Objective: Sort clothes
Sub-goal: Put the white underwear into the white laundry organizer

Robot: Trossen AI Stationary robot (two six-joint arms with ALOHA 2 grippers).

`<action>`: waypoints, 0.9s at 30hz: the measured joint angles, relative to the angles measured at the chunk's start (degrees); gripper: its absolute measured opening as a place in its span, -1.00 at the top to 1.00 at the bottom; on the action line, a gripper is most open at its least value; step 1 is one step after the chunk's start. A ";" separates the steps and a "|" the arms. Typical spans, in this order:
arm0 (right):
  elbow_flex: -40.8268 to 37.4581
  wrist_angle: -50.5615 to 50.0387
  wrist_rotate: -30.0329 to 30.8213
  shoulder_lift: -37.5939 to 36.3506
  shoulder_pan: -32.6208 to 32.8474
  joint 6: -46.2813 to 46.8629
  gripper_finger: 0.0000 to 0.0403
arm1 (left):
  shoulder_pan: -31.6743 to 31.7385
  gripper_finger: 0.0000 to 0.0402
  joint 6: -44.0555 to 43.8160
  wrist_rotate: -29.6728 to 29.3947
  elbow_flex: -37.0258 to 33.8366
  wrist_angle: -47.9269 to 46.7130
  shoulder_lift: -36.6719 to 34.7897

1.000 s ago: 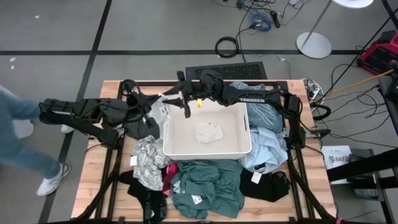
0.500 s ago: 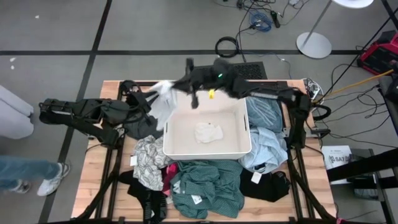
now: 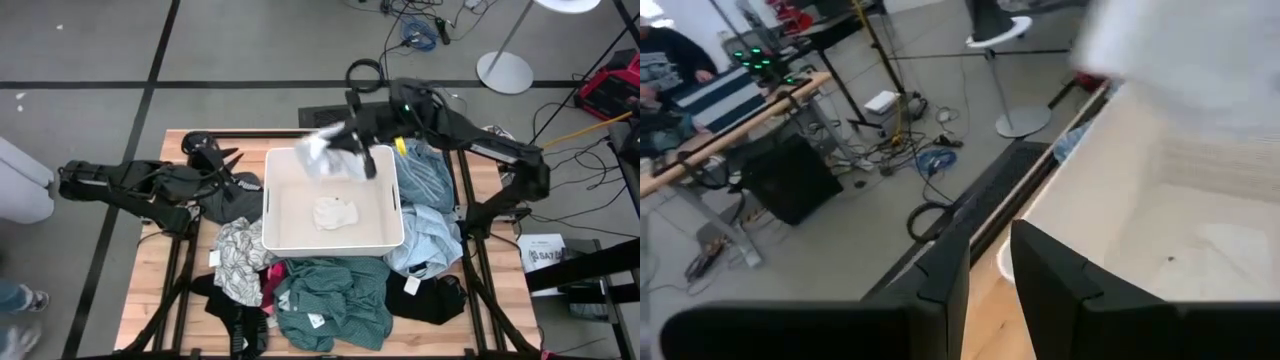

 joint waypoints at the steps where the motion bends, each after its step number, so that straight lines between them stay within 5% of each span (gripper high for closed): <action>1: -1.06 -0.18 1.73 -1.04 1.04 0.02 1.00 | 0.00 0.56 0.00 -1.16 -0.35 0.13 -0.44; 17: -35.51 11.77 23.63 -16.78 6.49 8.50 1.00 | 0.00 0.56 0.09 -2.93 -2.31 2.30 -1.72; 27: -38.59 10.78 31.72 -19.48 2.89 2.70 1.00 | 0.02 0.56 -0.89 -7.37 -2.31 2.21 -1.97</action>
